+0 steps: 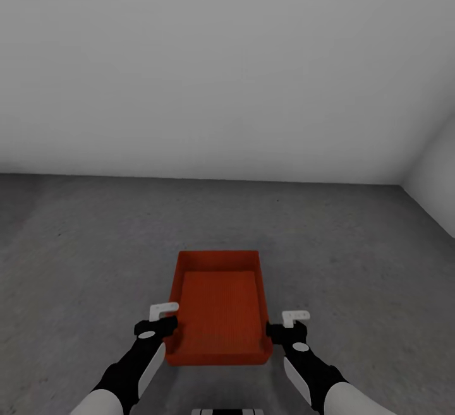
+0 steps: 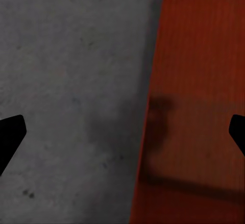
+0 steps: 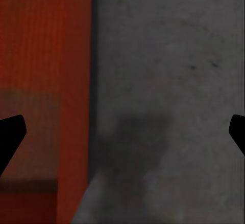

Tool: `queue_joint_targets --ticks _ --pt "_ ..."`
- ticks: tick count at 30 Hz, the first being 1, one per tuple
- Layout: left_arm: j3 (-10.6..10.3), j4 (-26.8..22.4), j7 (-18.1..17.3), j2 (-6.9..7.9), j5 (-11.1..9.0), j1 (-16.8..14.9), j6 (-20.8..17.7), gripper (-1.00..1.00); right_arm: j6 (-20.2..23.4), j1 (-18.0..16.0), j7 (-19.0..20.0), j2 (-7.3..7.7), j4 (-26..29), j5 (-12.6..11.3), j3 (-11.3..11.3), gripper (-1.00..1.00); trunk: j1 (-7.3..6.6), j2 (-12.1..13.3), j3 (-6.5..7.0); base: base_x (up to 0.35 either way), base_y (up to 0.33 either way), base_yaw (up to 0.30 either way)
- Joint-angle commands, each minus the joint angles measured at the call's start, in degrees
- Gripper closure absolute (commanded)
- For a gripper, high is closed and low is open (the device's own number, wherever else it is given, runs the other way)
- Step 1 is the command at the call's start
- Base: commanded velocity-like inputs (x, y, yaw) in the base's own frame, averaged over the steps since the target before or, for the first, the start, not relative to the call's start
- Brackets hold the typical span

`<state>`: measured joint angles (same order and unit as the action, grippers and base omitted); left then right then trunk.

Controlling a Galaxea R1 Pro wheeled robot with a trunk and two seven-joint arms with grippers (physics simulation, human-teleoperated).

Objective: Move the two storage containers from the living room to the garage. In the garage, place one container on the floor and stack the other container on top of it (either order is fine).

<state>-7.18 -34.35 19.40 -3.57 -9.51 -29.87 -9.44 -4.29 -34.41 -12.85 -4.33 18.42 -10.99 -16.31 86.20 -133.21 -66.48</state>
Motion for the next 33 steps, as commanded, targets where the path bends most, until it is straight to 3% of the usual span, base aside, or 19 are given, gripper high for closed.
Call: queue_joint_targets --ticks 1,33 --pt "-0.4 -0.1 0.5 0.06 -0.6 0.0 -0.3 -1.00 -0.2 0.0 -0.3 0.03 -0.1 -0.6 -0.5 -1.00 -0.23 0.4 0.14 0.000 0.000 0.000" --pt "-0.3 0.6 0.3 0.21 -0.8 0.0 -0.3 -1.00 -0.4 0.0 -0.3 -0.09 -0.1 -0.8 -0.6 -1.00 -7.26 13.2 5.89 0.000 0.000 0.000"
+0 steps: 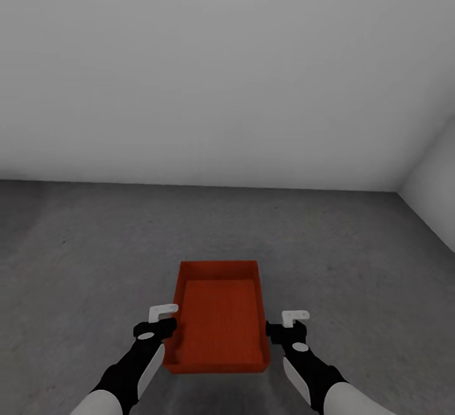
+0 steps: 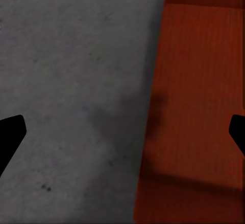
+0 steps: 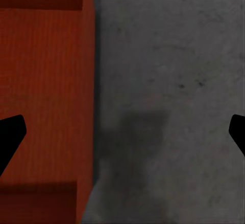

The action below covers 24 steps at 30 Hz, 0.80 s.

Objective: Move the two storage containers from the living room to the garage. In the garage, place one container on the floor and stack the other container on top of it (either order is fine).

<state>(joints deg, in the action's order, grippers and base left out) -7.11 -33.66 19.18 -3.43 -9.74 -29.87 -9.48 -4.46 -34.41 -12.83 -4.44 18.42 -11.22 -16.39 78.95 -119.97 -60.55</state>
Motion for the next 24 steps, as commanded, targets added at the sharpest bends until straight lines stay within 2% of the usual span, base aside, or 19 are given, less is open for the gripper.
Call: queue_joint_targets --ticks 1,24 --pt "-0.4 -0.2 0.5 0.03 -0.6 0.0 -0.2 -1.00 -0.2 0.0 -0.3 0.01 -0.1 -0.6 -0.5 -1.00 -0.23 0.4 0.14 0.000 0.000 0.000" --pt "-0.5 0.1 0.5 -0.08 -0.5 0.0 -0.3 -1.00 0.2 0.0 -0.2 -0.12 -0.1 -0.6 -0.5 -1.00 -5.28 9.6 4.27 0.000 0.000 0.000"
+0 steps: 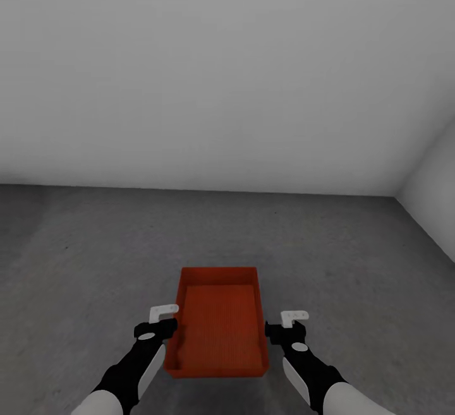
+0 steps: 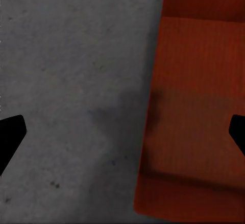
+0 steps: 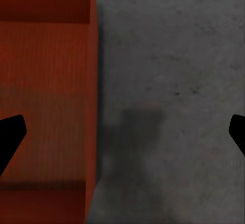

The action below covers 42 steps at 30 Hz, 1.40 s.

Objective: Move the two storage containers from the living room to the garage. In the garage, place one container on the floor and stack the other container on top of it (either order is fine).

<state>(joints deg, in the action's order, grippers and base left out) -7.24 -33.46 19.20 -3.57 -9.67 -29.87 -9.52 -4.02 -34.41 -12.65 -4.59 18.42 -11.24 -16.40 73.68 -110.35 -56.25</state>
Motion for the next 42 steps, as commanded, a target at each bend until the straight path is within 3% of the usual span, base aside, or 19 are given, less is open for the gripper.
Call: queue_joint_targets --ticks 1,7,13,20,24,26,29,35,42 --pt "-0.4 0.0 0.5 0.07 -0.6 0.0 -0.2 -1.00 -0.3 0.0 -0.3 0.02 -0.1 -0.5 -0.5 -1.00 -0.23 0.4 0.14 0.000 0.000 0.000" --pt "-0.4 0.4 0.4 0.41 -0.6 0.0 0.2 -1.00 -0.1 0.0 -0.4 -0.02 -0.1 -0.6 -0.4 -1.00 -1.55 2.8 1.22 0.000 0.000 0.000" --pt "-0.1 1.0 0.7 0.65 -0.6 0.0 0.3 -1.00 -0.2 0.0 -0.4 0.90 -0.1 -0.6 -0.3 -1.00 -2.87 5.2 2.30 0.000 0.000 0.000" --pt "3.4 2.9 0.4 1.18 -0.7 0.0 0.0 -1.00 0.7 0.0 -0.3 1.07 -0.6 -0.5 -0.5 -1.00 -4.41 8.0 3.55 0.000 0.000 0.000" --pt "4.1 4.5 0.6 1.88 -0.5 0.0 -0.3 -1.00 1.5 0.0 -0.1 3.14 -5.6 -0.4 -0.6 -1.00 -5.28 9.6 4.27 0.000 0.000 0.000" --pt "4.2 6.1 0.6 2.56 -0.6 0.0 -0.4 -1.00 1.7 0.0 0.1 4.07 -8.5 -0.4 -0.7 -1.00 -5.72 10.4 4.63 0.000 0.000 0.000" --pt "4.2 12.6 0.3 4.30 -0.7 0.0 -0.3 -1.00 2.0 0.0 0.6 4.83 -14.3 -0.3 -0.7 -1.00 -6.38 11.6 5.17 0.000 0.000 0.000" --pt "4.4 23.4 0.1 5.58 -1.3 0.0 0.3 -1.00 3.8 0.5 0.9 4.84 -19.5 -0.4 -0.7 -1.00 -7.70 14.0 6.25 0.000 0.000 0.000" --pt "4.3 30.0 -0.1 6.15 -7.2 0.0 0.6 -1.00 8.3 3.5 0.9 4.58 -20.3 -0.6 -0.7 -1.00 -9.24 16.8 7.50 0.000 0.000 0.000"
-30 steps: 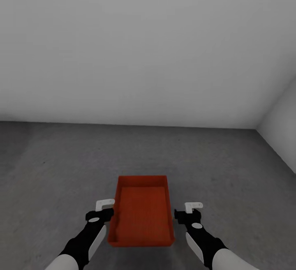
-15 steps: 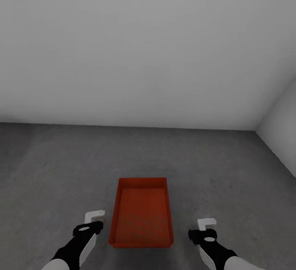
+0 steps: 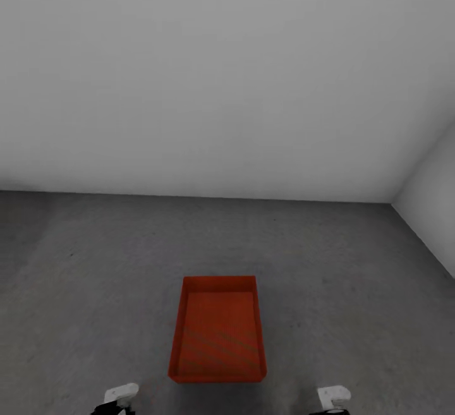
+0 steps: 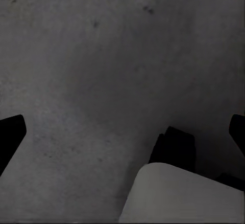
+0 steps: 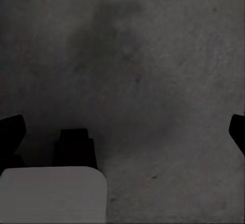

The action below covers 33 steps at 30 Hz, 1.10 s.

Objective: Move the two storage containers from the living room to the garage. In the garage, place one container on the floor and stack the other container on top of it (either order is fine).

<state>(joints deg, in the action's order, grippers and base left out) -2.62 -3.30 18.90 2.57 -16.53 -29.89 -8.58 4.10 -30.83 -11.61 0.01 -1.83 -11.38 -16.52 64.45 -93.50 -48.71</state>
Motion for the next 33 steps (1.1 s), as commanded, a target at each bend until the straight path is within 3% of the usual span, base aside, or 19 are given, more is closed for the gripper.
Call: queue_joint_targets --ticks 1,5,22,29,33 --pt "-0.3 0.9 0.2 0.03 -1.0 0.0 -0.3 -1.00 0.3 1.5 -0.1 0.03 -0.1 -0.5 -0.5 -1.00 -0.23 0.4 0.15 0.000 0.000 0.000" --pt "-0.4 2.7 0.2 -0.01 -2.0 0.4 -0.3 -1.00 0.3 5.4 -0.2 0.24 -0.1 -0.6 -0.4 -1.00 -1.11 2.0 0.87 0.000 0.000 0.000" --pt "-0.4 3.3 -0.9 -0.23 -2.3 1.0 0.0 -1.00 -0.4 11.5 -0.2 0.18 -0.1 -0.8 -0.3 -1.00 -4.84 8.8 3.92 0.000 0.000 0.000" --pt "-0.4 3.3 -4.8 -0.25 -2.3 3.0 1.8 -1.00 -0.8 12.1 0.7 -0.06 -0.1 -0.9 -0.3 -1.00 -4.84 8.8 3.92 0.000 0.000 0.000" --pt "-0.4 3.3 -5.8 -0.36 -2.4 3.9 4.1 -1.00 -3.8 14.0 3.6 -0.18 -0.1 -0.8 -0.3 -1.00 -4.84 8.8 3.92 0.000 0.000 0.000"
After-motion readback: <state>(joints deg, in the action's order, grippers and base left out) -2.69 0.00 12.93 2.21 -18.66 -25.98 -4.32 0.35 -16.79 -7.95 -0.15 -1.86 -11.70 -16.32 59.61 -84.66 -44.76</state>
